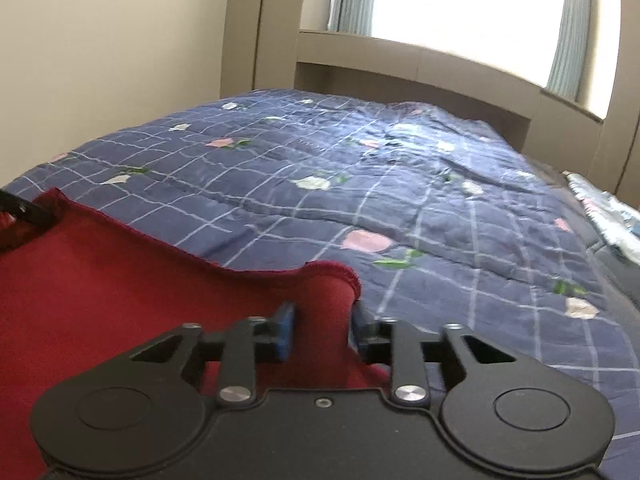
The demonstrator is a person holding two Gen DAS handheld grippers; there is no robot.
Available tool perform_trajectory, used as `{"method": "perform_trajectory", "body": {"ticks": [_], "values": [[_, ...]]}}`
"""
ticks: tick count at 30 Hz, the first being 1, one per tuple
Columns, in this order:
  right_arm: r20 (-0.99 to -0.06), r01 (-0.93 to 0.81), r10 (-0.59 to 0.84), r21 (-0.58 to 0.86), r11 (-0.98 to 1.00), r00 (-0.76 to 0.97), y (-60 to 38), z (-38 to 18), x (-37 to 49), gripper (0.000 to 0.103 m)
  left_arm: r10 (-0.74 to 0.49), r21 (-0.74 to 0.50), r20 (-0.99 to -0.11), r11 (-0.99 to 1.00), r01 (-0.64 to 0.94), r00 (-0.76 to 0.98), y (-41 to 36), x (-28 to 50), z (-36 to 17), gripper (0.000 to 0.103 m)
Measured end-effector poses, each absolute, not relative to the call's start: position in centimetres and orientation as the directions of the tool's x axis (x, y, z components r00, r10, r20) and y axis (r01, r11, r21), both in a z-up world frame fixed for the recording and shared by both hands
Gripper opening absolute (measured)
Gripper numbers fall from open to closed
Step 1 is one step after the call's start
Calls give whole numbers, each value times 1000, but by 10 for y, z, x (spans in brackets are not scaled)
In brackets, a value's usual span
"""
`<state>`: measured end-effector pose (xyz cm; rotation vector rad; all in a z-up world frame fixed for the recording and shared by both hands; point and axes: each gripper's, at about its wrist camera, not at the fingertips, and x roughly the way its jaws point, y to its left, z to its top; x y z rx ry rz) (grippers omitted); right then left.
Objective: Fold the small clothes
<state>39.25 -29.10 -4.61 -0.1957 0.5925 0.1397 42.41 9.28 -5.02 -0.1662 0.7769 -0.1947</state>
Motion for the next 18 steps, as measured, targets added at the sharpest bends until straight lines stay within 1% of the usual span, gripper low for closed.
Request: {"method": "perform_trajectory", "body": {"ticks": [1,2,3,4,5,7,8,9,10,11,14,16,18], "values": [[-563,-178,65,-149,973,824,-292,-44,391,49,-198,-205,-665,976,80,720,98,422,-46,83],[-559,-162,47,-158,974,828,-294,-42,388,54,-168,-194,-654,980,52,738,102,420,-41,88],[-554,-145,30,-165,975,832,-295,-40,385,63,-140,-182,-647,983,26,750,106,418,-38,90],[-550,-133,17,-171,976,835,-297,-38,382,68,-103,-165,-645,986,-6,757,111,416,-34,91],[-546,-126,10,-176,976,838,-298,-36,378,70,-76,-152,-647,988,-31,758,115,417,-32,93],[-540,-111,-5,-183,977,842,-299,-33,368,84,-29,-125,-651,990,-69,758,121,411,-28,93],[-533,-105,-11,-187,977,846,-298,-30,360,87,-16,-120,-651,989,-82,759,125,405,-26,94],[-523,-104,-11,-191,976,852,-296,-29,351,93,-15,-123,-649,989,-86,761,127,400,-25,95],[-514,-104,-11,-194,975,858,-294,-27,342,100,-24,-136,-641,987,-82,767,129,391,-23,98],[-504,-105,-9,-198,975,864,-291,-26,332,102,-37,-150,-630,986,-74,776,129,381,-23,100],[-475,-107,-8,-214,971,880,-280,-27,299,102,-94,-168,-578,986,-6,810,123,346,-23,103],[-460,-85,-34,-235,968,887,-273,-32,281,102,-107,-141,-565,989,31,818,113,328,-28,103],[-455,-55,-63,-241,969,889,-268,-38,265,102,-75,-90,-570,996,28,818,102,311,-37,103]]}}
